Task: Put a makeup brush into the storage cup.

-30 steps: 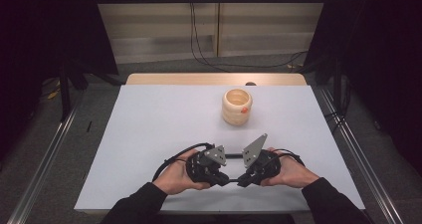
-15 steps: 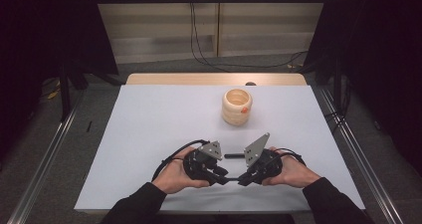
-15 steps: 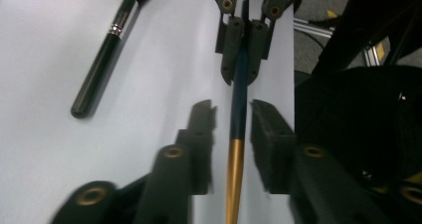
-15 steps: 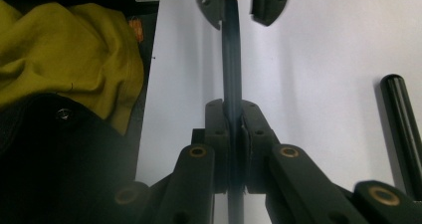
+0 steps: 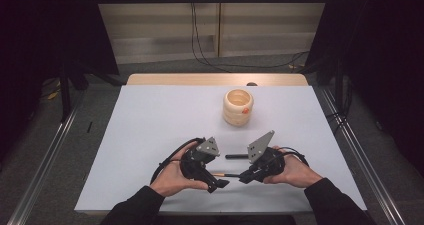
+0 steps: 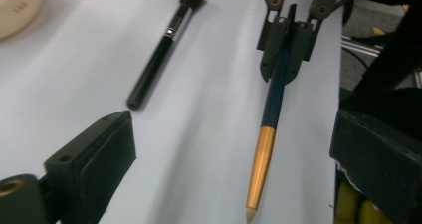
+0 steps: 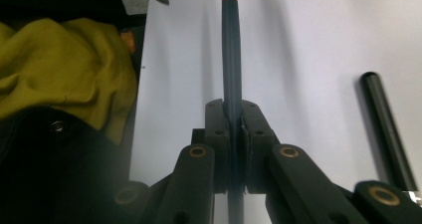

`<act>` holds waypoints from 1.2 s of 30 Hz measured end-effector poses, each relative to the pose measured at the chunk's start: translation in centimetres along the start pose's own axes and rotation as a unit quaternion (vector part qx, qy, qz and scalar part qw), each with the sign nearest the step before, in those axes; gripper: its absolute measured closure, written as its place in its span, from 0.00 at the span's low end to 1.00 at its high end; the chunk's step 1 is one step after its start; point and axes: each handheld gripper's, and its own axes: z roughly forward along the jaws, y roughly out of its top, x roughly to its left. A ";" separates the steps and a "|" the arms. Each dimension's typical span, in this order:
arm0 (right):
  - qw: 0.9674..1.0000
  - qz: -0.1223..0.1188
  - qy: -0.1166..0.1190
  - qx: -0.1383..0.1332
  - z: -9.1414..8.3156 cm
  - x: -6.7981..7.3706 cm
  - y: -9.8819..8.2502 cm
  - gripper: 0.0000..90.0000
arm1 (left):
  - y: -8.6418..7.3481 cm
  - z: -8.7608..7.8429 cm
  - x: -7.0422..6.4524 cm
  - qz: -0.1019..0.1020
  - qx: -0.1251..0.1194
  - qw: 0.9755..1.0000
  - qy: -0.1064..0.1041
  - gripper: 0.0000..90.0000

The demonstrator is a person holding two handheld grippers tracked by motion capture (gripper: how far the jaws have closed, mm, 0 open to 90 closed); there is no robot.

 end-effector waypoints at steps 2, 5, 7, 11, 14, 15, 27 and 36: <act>1.000 0.003 0.000 0.000 0.0 -0.1 -0.1 0.94 | -0.2 -0.2 0.1 -0.007 -0.017 1.000 0.004 0.05; 1.000 0.015 -0.005 0.000 -0.1 -0.2 -0.3 0.94 | -0.6 -0.8 0.3 -0.008 -0.029 0.999 0.014 0.04; 1.000 0.020 -0.006 -0.007 -0.1 -0.3 -0.6 0.94 | -0.9 -1.2 0.4 -0.018 -0.044 0.999 0.017 0.04; 0.999 0.030 -0.014 -0.012 -0.5 -0.4 -0.8 0.94 | -1.4 -2.0 0.4 -0.037 -0.065 0.997 0.028 0.04; 0.999 0.035 -0.022 -0.018 -0.8 -0.5 -0.9 0.94 | -1.8 -2.6 0.0 -0.037 -0.087 0.994 0.047 0.04; 0.999 0.039 -0.022 -0.022 -0.8 -0.5 -1.0 0.94 | -2.0 -2.7 0.0 -0.038 -0.097 0.993 0.056 0.04; 0.997 0.052 -0.044 -0.037 -1.2 -0.4 -1.7 0.94 | -3.6 -3.9 0.3 -0.068 -0.177 0.975 0.112 0.03; 0.995 0.055 -0.054 -0.065 -1.4 0.0 -2.0 0.94 | -4.0 -3.8 -0.7 -0.056 -0.195 0.973 0.112 0.03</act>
